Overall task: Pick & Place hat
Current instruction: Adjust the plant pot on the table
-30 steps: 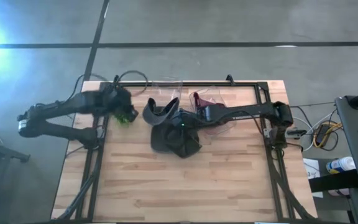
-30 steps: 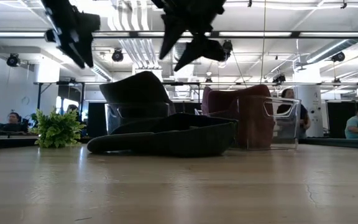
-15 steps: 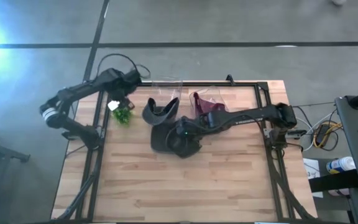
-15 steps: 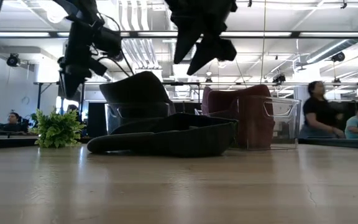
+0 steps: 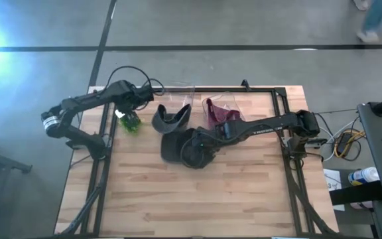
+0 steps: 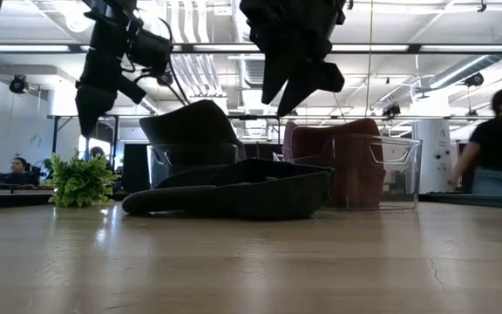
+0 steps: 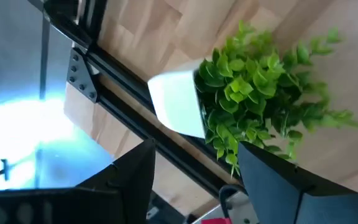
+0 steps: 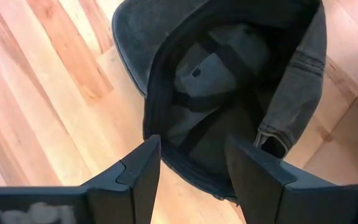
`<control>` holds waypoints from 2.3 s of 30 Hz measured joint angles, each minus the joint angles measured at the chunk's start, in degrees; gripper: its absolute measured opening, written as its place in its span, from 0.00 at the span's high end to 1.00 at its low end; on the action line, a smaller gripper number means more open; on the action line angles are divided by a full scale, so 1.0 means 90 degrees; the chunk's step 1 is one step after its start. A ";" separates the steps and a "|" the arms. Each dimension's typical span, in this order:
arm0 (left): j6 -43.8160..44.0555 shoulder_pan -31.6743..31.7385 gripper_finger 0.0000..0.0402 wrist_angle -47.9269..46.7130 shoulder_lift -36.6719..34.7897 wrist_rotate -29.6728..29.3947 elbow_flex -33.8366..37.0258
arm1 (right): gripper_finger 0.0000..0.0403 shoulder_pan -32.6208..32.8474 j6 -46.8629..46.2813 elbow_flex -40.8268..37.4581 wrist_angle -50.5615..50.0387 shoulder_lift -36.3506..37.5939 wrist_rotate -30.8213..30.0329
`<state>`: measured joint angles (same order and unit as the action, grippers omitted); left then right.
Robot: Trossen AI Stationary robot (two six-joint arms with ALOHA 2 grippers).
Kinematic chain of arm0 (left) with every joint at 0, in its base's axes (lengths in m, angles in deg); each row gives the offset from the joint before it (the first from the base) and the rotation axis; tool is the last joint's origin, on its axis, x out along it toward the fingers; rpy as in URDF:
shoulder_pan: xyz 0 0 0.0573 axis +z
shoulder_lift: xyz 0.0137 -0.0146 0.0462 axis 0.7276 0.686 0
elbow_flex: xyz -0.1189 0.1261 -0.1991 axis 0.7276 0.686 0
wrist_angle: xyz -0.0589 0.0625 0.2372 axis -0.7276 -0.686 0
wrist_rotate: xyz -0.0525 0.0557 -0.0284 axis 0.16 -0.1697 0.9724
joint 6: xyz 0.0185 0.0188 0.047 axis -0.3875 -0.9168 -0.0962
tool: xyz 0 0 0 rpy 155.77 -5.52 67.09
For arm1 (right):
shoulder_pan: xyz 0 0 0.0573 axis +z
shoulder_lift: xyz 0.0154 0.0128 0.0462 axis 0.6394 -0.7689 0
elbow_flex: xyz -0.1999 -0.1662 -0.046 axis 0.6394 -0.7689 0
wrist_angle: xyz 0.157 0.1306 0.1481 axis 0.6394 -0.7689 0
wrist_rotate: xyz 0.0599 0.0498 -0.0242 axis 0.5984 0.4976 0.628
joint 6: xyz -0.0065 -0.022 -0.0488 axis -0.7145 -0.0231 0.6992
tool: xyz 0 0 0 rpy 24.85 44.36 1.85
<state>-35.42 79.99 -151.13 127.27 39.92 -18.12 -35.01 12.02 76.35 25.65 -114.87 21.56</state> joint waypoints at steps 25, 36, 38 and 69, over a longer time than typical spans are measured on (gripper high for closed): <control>0.0740 -0.0288 0.45 0.0732 0.0109 0.0114 0.1102 | 0.58 -0.0438 -0.0435 -0.0027 -0.0008 0.0027 0.0222; 0.0707 -0.0300 0.61 0.1049 0.0109 -0.0198 0.1193 | 0.60 -0.0477 -0.0571 -0.0027 -0.0002 0.0025 0.0218; 0.0704 -0.0300 0.65 0.1076 0.0109 -0.0255 0.1174 | 0.60 -0.0478 -0.0571 -0.0027 -0.0002 0.0025 0.0218; 0.0388 -0.0295 0.81 0.1242 0.0116 -0.0243 0.1138 | 0.63 -0.0476 -0.0550 -0.0027 0.0016 0.0023 0.0205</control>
<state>-31.93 77.34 -139.96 128.32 37.73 -7.88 -39.30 7.06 76.10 25.79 -114.66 23.41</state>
